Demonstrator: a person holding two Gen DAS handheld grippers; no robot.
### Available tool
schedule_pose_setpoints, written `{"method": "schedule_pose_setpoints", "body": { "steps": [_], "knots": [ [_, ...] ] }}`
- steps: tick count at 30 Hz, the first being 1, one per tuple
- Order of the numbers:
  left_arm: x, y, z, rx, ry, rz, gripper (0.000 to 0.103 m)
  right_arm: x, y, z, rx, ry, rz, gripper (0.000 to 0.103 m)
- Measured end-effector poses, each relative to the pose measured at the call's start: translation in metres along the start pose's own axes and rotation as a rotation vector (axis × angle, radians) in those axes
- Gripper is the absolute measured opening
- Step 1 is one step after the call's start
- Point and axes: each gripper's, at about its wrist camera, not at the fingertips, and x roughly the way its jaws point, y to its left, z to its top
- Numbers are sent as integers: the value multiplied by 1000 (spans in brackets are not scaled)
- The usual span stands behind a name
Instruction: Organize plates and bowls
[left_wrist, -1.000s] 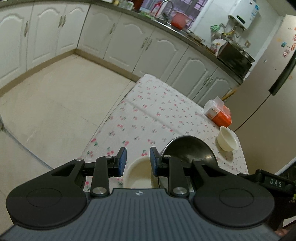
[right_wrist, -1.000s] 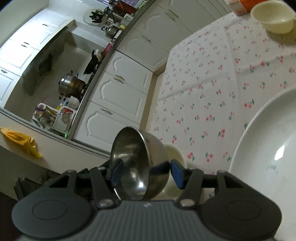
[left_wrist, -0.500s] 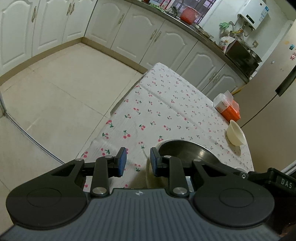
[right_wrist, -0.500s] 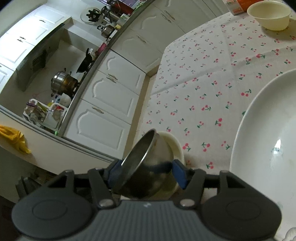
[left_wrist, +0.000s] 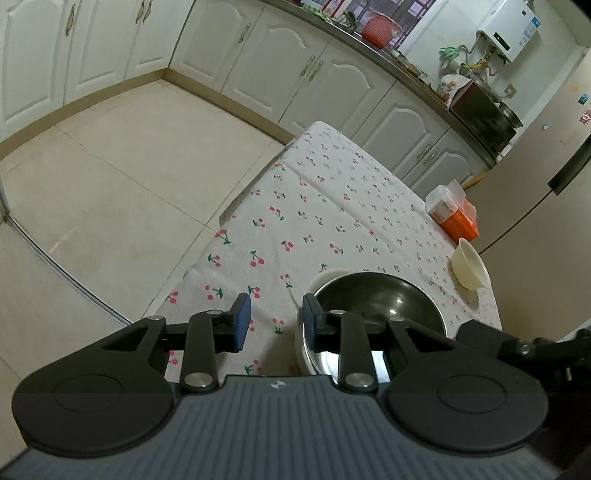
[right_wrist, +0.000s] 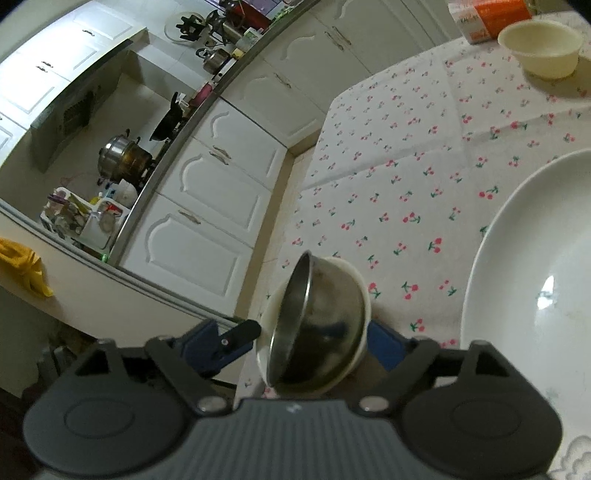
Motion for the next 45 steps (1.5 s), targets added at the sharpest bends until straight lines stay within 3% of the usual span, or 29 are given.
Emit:
{"method": "schedule_pose_setpoints", "body": {
  "steps": [4,12,20,26,32,38,45],
  "knots": [
    [-7,3,-4,4,-11,1,33,-9,0,-1,1,-26,4,90],
    [-19,11,-7,-9,-21,-9,43,-3,-11,1,-3,-88,-116,89],
    [-20,20,-14,-33,-4,-10,50,8,-6,-2,-36,-101,-164,87],
    [-21,24,-16,-29,-12,-11,54,-8,-6,0,13,-188,51,87],
    [-17,23,-17,-38,-11,1,54,-20,20,2,-50,-214,178,87],
    [-14,28,-19,-46,-1,10,55,-2,17,1,-67,-172,97,87],
    [-9,30,-20,-60,2,28,57,5,-4,-4,2,-147,86,87]
  ]
}}
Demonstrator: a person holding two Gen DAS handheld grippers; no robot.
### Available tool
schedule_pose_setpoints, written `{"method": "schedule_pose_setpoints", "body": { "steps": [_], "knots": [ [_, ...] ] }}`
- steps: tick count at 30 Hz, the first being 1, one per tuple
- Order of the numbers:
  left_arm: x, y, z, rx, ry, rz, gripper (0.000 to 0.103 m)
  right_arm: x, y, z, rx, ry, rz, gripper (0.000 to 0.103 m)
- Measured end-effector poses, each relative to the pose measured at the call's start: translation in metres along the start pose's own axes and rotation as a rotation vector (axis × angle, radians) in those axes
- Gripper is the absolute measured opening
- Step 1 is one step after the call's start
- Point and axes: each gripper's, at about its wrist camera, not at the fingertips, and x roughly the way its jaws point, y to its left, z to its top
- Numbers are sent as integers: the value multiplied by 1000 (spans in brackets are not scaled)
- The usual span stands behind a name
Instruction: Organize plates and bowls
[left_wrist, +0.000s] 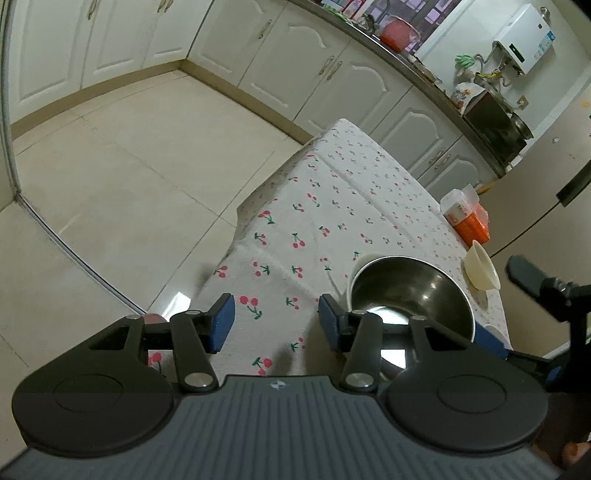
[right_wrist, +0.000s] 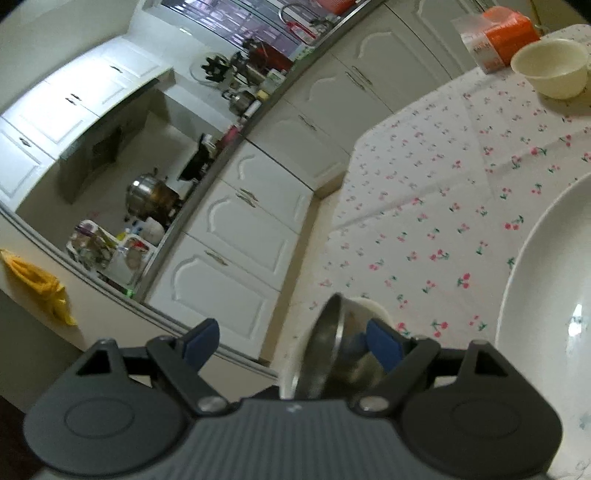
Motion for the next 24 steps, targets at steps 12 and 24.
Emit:
{"method": "schedule_pose_setpoints", "body": {
  "steps": [12,24],
  "knots": [
    [1,-2,-3,6,0,-2,60,-3,7,4,-81,-32,-30,65],
    [2,2,-4,20,3,-32,63,18,3,4,-155,48,-143,42]
  ]
}}
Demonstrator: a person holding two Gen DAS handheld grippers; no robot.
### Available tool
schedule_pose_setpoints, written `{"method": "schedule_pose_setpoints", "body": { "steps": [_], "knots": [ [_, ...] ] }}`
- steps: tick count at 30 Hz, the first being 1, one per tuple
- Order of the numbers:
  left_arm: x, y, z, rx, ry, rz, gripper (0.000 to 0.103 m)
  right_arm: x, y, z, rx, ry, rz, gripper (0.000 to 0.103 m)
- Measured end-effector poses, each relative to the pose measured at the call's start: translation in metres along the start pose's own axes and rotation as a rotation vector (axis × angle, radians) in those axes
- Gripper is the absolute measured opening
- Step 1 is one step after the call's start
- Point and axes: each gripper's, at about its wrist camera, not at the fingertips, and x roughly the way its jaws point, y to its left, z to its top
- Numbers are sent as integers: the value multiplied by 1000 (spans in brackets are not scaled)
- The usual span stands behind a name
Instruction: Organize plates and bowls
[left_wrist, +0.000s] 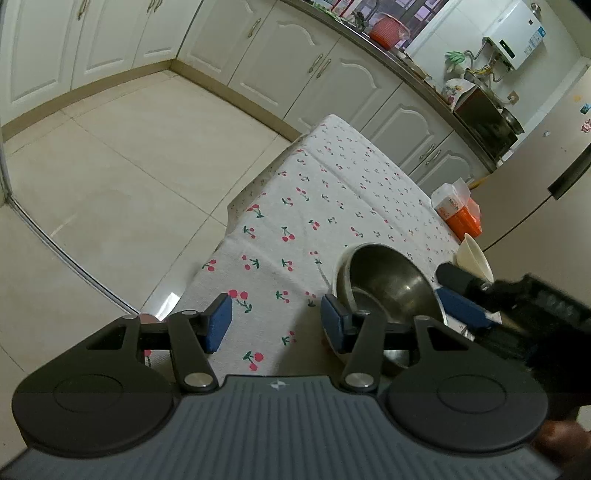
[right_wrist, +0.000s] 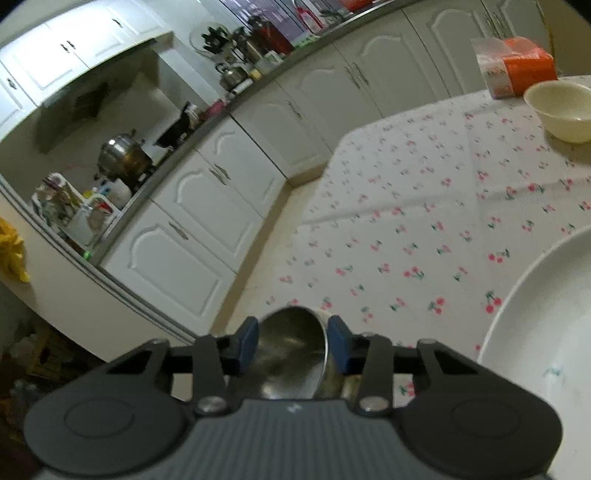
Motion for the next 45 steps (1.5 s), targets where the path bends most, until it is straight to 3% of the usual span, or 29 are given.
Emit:
{"method": "schedule_pose_setpoints", "body": {
  "steps": [7,11,13,21,24,36,40,45],
  "knots": [
    [-8,3,7,-2,-39,22,64,-8,-2,2,15,-20,16,47],
    [-18,1,12,14,-79,38,67,-21,0,6,15,-53,20,69],
    [-23,-3,13,33,-96,46,70,-29,-3,8,18,-72,12,73],
    [-31,-41,15,151,-133,36,93,-67,-22,18,64,-145,-35,86],
    [-30,-60,13,204,-141,23,99,-84,-35,23,81,-182,-73,99],
    [0,-150,12,369,-101,-28,101,-141,-108,42,170,-303,-156,100],
    [18,-184,17,423,-99,-54,101,-149,-131,53,179,-331,-193,100],
    [48,-223,26,483,-90,-74,103,-147,-166,70,225,-354,-174,98]
  ]
}}
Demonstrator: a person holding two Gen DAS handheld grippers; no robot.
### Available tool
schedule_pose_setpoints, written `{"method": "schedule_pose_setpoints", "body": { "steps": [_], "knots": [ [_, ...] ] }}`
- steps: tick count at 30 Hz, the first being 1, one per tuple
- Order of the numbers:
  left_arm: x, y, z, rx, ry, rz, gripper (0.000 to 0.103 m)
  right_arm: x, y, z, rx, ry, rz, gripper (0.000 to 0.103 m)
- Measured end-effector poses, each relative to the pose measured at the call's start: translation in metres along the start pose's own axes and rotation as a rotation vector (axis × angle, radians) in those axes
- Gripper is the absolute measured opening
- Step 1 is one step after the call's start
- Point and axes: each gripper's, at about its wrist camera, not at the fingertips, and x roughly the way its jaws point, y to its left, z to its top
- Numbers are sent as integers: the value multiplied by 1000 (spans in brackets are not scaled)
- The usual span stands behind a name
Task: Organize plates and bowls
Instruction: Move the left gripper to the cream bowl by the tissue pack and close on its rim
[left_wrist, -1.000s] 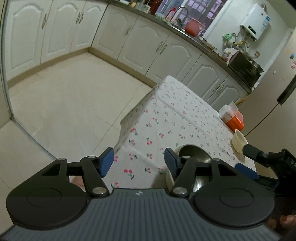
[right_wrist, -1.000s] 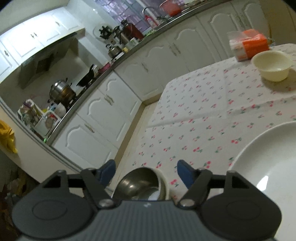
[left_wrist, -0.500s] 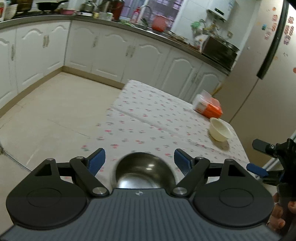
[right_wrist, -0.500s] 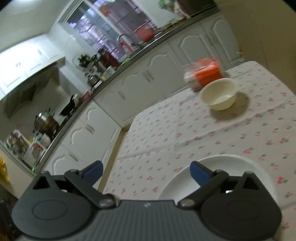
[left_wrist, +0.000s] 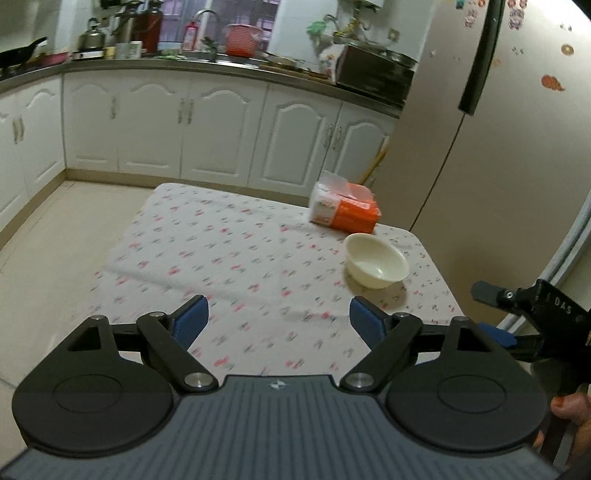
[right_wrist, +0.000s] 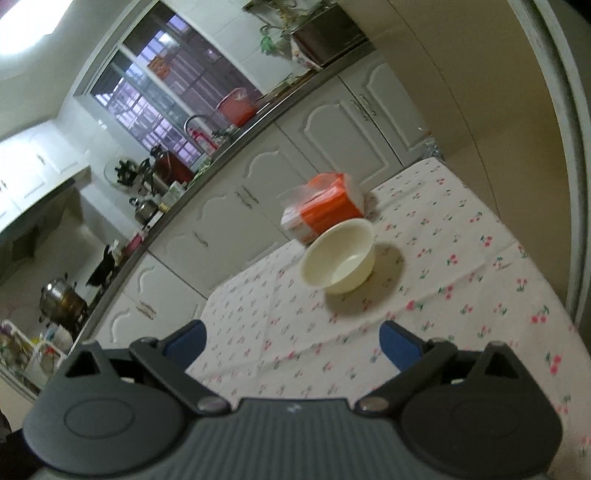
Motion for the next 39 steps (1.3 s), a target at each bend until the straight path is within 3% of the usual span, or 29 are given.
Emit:
{"method": "schedule_pose_setpoints", "body": {
  "steps": [7,11,16,18,24,37,39],
  "knots": [
    [58,-23,22,16,45,-10,103,34,-31,25,67,0,34,86],
    [82,-38,28,67,42,-5,95,57,-40,37,67,2,35,76],
    [122,-52,38,76,99,1,76,83,-51,48,87,18,29,63],
    [138,-52,40,59,126,7,67,91,-53,50,80,20,13,62],
    [186,-63,47,31,177,9,58,104,-62,56,67,19,-13,59],
    [236,-81,47,34,197,-20,50,124,-76,60,108,44,40,62],
    [244,-82,45,27,212,-30,45,128,-76,60,103,49,34,62]
  ]
}}
